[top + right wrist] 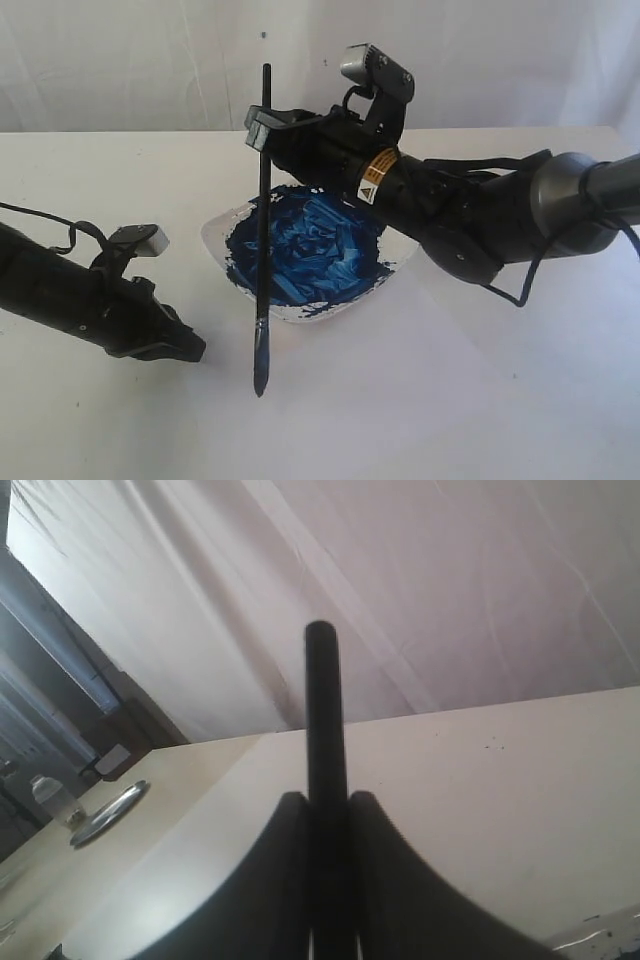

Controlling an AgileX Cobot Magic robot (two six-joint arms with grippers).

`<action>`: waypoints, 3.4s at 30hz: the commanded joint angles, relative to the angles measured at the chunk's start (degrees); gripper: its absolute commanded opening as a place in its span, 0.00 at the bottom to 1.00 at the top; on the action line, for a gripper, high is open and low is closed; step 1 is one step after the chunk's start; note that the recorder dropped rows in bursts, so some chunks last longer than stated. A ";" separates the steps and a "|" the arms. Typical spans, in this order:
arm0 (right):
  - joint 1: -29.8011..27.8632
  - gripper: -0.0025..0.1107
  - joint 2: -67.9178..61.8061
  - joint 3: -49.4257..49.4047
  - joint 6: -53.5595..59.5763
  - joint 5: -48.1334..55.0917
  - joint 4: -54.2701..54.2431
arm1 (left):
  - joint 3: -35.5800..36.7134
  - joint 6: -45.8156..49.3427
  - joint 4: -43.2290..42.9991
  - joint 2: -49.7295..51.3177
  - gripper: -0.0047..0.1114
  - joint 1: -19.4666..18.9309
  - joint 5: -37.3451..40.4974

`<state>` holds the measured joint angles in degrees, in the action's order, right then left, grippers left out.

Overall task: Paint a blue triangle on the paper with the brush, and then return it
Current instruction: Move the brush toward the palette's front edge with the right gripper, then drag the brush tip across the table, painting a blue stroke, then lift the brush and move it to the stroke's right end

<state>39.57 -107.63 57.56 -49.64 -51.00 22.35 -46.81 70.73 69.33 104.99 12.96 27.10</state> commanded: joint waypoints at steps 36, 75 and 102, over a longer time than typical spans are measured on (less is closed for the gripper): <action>0.06 0.02 -3.89 -0.29 4.80 0.19 0.42 | 0.31 0.06 0.29 -0.20 0.04 0.33 0.97; -7.22 0.02 -3.89 -0.29 26.50 2.76 -7.34 | 0.31 0.06 -0.05 -0.20 0.04 0.33 0.97; -9.73 0.02 4.74 -0.29 3.66 1.06 3.50 | 0.31 0.06 -0.05 -0.20 0.04 0.33 0.97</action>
<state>30.29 -103.57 57.56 -40.07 -48.48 21.03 -46.81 70.73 69.12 104.99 12.96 27.10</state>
